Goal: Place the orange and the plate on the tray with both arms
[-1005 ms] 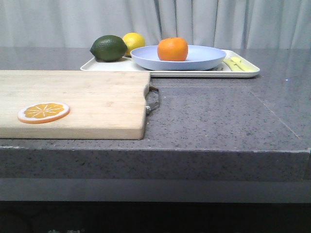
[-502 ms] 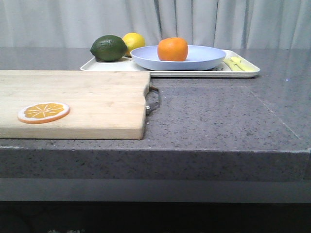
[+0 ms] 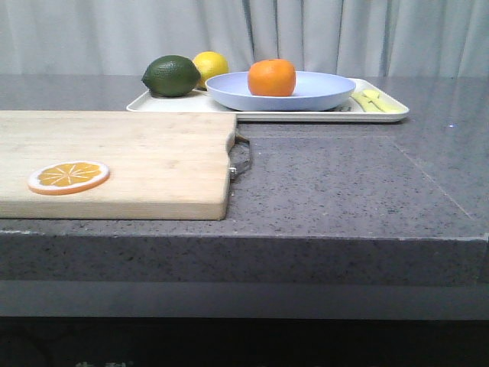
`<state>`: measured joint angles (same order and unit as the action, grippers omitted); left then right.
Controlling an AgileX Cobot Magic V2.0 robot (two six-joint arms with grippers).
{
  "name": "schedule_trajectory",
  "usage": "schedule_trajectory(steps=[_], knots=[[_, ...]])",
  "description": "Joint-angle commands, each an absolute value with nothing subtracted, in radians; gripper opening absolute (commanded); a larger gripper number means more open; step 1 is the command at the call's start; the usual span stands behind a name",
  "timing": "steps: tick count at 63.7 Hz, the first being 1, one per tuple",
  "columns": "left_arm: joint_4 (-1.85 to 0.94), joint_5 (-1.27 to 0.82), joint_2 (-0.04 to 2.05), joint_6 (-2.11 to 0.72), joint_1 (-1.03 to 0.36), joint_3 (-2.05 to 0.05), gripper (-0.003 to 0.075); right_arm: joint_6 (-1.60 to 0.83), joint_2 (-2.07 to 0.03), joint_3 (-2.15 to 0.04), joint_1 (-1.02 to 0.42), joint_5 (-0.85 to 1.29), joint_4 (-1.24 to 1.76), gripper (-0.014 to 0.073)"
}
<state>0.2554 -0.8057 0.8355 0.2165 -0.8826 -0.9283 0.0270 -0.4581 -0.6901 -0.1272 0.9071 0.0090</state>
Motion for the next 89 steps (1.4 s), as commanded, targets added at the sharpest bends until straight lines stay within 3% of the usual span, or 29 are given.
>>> schedule_trajectory(steps=[1, 38, 50, 66, 75, 89], knots=[[0.267, -0.751, 0.829, 0.225, -0.88, -0.956, -0.0018, 0.015, -0.464, -0.713, -0.125, 0.85, -0.006, -0.0068], [0.286, -0.723, 0.806, 0.225, -0.864, -0.934, -0.0018, 0.015, -0.464, -0.713, -0.125, 0.852, -0.006, -0.0068], [0.106, -0.554, 0.653, 0.216, -0.6, -0.771, -0.0018, 0.015, -0.464, -0.713, -0.125, 0.851, -0.006, -0.0068], [-0.192, -0.319, 0.289, 0.012, -0.252, -0.404, -0.0017, 0.015, -0.464, -0.713, -0.125, 0.852, -0.006, -0.0068], [-0.191, -0.282, 0.109, 0.012, -0.149, -0.263, -0.0017, 0.015, -0.464, -0.713, -0.125, 0.852, -0.006, -0.0068], [-0.175, -0.124, -0.025, 0.011, -0.116, -0.094, -0.0017, 0.015, -0.464, -0.713, -0.125, 0.852, -0.006, -0.0068]])
